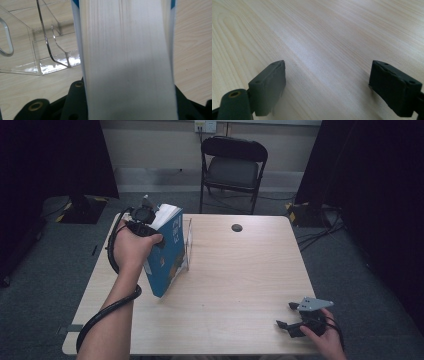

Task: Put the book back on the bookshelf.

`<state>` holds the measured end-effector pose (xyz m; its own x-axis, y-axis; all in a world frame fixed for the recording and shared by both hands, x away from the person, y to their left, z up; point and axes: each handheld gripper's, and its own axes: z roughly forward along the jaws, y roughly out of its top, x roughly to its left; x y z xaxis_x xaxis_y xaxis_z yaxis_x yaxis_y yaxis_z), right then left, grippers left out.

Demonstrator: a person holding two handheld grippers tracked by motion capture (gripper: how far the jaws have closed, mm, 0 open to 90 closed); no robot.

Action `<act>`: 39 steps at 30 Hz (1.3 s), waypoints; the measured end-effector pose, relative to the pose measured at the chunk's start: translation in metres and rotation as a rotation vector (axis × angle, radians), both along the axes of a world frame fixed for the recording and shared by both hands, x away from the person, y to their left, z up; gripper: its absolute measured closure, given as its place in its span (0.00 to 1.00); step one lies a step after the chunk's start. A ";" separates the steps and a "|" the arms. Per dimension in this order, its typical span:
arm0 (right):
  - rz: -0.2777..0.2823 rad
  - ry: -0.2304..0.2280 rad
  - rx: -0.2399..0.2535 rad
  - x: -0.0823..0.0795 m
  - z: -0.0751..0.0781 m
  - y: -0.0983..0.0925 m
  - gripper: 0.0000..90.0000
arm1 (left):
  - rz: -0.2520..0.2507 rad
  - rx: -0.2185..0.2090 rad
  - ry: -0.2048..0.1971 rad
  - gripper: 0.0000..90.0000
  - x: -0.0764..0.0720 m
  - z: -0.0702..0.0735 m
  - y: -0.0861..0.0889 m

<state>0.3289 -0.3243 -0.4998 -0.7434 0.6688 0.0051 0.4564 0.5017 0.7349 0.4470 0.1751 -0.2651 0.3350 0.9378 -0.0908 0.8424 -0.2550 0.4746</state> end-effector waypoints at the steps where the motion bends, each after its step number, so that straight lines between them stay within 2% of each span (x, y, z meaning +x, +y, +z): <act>1: -0.001 0.000 0.000 0.000 0.000 0.000 0.15 | 0.005 0.000 -0.002 0.69 0.001 0.000 0.000; 6: -0.003 -0.001 -0.005 0.000 0.000 0.000 0.15 | 0.023 0.001 -0.002 0.69 0.004 -0.002 0.000; 28: -0.003 0.000 -0.005 0.000 0.000 0.000 0.15 | 0.044 0.020 0.014 0.69 0.025 -0.009 -0.004; 33: -0.003 -0.001 -0.006 0.000 0.000 0.000 0.15 | 0.029 0.034 0.018 0.69 0.029 -0.008 -0.007; 39: -0.002 -0.002 -0.005 0.000 0.000 0.000 0.15 | 0.034 0.028 0.014 0.69 0.033 -0.010 -0.009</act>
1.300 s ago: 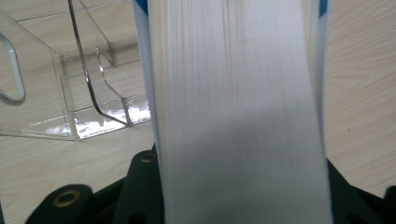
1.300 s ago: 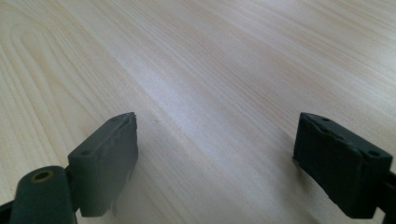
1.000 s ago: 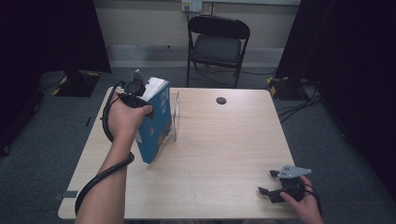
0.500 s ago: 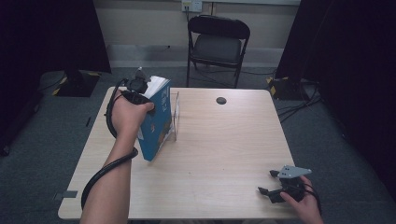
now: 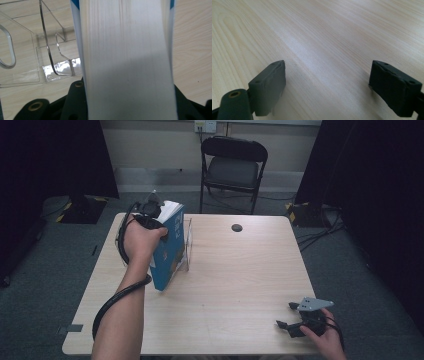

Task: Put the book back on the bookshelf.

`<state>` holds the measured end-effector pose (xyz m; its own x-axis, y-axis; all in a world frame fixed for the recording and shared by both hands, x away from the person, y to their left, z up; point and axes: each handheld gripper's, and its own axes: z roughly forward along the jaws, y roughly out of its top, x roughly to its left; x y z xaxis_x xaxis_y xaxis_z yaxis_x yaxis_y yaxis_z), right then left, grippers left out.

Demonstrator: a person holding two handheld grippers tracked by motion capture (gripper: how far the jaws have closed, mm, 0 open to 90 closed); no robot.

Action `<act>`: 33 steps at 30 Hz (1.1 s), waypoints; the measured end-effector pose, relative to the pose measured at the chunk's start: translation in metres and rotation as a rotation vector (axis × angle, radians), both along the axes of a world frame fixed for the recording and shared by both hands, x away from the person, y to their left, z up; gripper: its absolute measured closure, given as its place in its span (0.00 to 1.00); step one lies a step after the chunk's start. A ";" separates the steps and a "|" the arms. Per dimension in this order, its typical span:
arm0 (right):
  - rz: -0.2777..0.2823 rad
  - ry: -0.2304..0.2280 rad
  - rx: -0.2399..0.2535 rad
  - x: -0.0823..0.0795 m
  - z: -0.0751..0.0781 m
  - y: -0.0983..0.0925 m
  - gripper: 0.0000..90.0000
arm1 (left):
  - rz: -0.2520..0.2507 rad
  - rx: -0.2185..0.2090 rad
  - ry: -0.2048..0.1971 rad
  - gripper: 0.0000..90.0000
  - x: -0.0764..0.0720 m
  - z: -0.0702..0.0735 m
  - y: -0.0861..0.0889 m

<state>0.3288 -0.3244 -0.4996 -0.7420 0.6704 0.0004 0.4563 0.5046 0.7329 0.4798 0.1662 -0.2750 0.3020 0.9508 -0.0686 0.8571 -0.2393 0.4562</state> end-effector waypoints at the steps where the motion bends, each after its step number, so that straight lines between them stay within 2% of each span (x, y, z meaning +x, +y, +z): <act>1: 0.000 0.000 0.000 0.000 0.000 0.000 0.15 | 0.003 -0.002 -0.001 0.69 0.000 0.000 0.000; 9: -0.001 0.001 0.000 0.000 0.000 0.000 0.15 | 0.030 -0.020 -0.006 0.69 0.008 -0.003 0.000; 29: -0.001 0.001 -0.001 0.000 0.000 0.000 0.15 | 0.068 -0.026 -0.053 0.69 0.025 -0.007 -0.008; 33: 0.000 0.001 -0.001 0.000 0.000 0.000 0.15 | 0.072 -0.027 -0.049 0.69 0.030 -0.008 -0.009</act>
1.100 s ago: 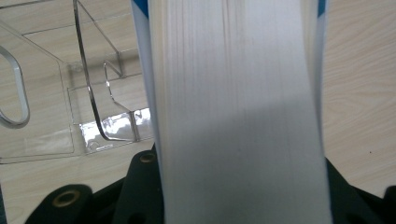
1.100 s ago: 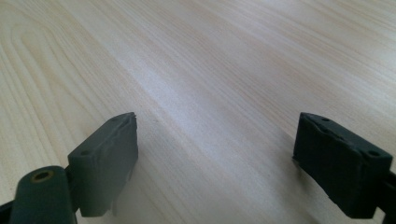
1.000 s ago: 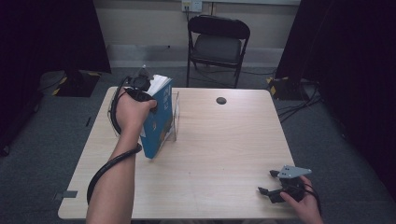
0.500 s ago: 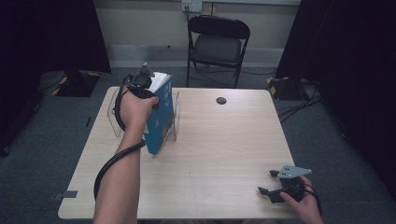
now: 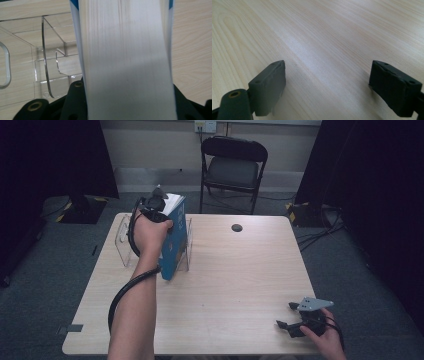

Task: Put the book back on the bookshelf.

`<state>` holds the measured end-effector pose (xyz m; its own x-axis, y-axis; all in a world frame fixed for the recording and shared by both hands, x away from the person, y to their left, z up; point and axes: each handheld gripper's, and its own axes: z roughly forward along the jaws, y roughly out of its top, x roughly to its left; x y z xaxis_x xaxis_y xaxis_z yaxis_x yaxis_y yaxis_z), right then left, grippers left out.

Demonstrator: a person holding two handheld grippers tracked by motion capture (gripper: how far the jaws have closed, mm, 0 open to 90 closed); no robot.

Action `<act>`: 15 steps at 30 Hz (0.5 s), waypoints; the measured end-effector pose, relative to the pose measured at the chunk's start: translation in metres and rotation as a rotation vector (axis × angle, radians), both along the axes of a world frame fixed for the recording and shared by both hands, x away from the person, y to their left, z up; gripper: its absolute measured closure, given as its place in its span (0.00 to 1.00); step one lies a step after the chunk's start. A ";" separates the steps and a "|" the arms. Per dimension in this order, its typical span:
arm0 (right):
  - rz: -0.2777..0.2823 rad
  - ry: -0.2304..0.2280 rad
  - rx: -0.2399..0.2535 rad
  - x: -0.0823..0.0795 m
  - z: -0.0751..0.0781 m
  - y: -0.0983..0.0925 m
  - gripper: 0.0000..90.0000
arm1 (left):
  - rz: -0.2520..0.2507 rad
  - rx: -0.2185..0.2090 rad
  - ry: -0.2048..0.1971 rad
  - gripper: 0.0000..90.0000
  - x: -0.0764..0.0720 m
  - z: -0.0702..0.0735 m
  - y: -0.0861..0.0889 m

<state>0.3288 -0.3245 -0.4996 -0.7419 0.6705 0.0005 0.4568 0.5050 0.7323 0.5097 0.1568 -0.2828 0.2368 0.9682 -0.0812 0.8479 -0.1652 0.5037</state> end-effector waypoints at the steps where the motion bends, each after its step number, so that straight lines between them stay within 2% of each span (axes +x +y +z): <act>1: -0.001 0.002 0.001 0.000 0.000 0.000 0.15 | 0.002 0.005 -0.003 0.69 0.001 -0.001 0.000; 5: -0.001 0.002 0.001 0.000 0.000 0.000 0.15 | 0.006 -0.002 -0.009 0.69 0.006 -0.003 -0.001; 9: -0.001 0.002 0.001 0.000 0.000 0.000 0.15 | -0.007 0.024 -0.008 0.69 0.009 -0.010 -0.007; 13: 0.001 0.002 0.001 0.000 0.000 0.000 0.15 | -0.010 0.031 -0.017 0.68 0.007 -0.012 -0.006; 15: 0.000 0.002 0.001 0.000 0.000 0.000 0.15 | -0.014 0.036 -0.009 0.67 0.004 -0.013 -0.004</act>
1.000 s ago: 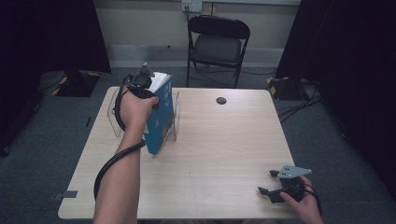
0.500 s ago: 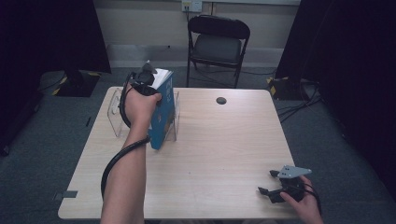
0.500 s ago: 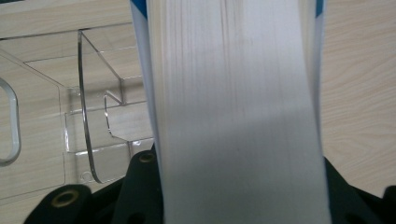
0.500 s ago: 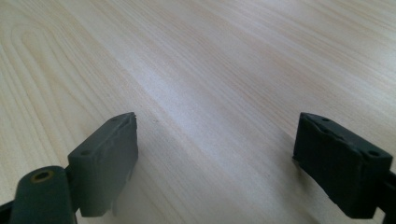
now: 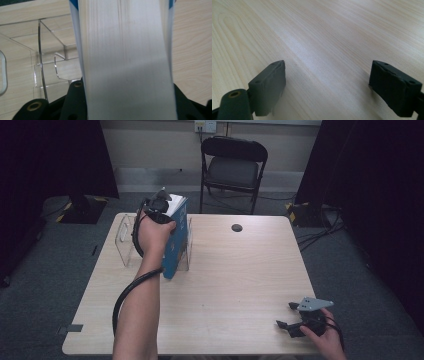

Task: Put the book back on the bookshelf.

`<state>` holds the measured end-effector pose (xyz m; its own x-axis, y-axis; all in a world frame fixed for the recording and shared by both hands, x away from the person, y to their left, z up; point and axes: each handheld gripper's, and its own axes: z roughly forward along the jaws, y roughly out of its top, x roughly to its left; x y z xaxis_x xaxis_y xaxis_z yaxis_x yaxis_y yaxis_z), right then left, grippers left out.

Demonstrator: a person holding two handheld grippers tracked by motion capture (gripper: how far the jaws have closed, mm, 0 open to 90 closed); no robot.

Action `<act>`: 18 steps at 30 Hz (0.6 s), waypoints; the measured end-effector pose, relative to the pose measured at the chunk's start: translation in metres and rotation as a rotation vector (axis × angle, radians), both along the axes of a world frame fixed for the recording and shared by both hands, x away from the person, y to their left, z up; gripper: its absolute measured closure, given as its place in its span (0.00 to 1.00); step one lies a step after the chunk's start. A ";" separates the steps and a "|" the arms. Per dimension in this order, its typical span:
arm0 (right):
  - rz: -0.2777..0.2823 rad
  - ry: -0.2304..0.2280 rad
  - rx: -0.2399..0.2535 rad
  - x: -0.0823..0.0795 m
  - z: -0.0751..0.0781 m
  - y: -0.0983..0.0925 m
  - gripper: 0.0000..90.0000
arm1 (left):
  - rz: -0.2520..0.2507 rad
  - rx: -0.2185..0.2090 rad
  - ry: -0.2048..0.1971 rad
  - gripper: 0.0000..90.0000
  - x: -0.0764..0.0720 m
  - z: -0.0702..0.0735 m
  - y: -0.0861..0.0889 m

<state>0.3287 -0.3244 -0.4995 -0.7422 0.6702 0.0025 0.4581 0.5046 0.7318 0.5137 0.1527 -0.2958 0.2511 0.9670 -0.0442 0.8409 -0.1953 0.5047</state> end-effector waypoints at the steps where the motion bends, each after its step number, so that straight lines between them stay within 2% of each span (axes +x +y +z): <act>1: 0.000 0.000 0.000 0.000 0.000 0.000 0.15 | 0.000 -0.002 -0.022 0.67 -0.002 -0.001 0.001; 4: 0.002 0.000 0.003 0.000 0.000 0.000 0.15 | 0.009 -0.063 -0.058 0.65 -0.008 0.000 0.005; 5: 0.002 0.000 0.002 0.000 0.000 0.000 0.15 | 0.006 -0.057 -0.075 0.64 -0.011 0.001 0.006; 9: 0.000 0.000 0.000 0.000 0.000 0.000 0.15 | -0.002 -0.046 -0.099 0.60 -0.018 0.005 0.008; 14: 0.000 0.000 0.000 0.000 0.000 0.000 0.15 | -0.007 -0.043 -0.112 0.58 -0.027 0.006 0.010; 18: 0.001 -0.001 -0.001 0.000 0.000 0.000 0.15 | -0.013 -0.054 -0.104 0.57 -0.034 0.001 0.013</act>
<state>0.3288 -0.3244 -0.4995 -0.7426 0.6698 0.0014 0.4572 0.5053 0.7319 0.4799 0.1657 -0.2950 0.2699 0.9604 -0.0689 0.7809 -0.1765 0.5992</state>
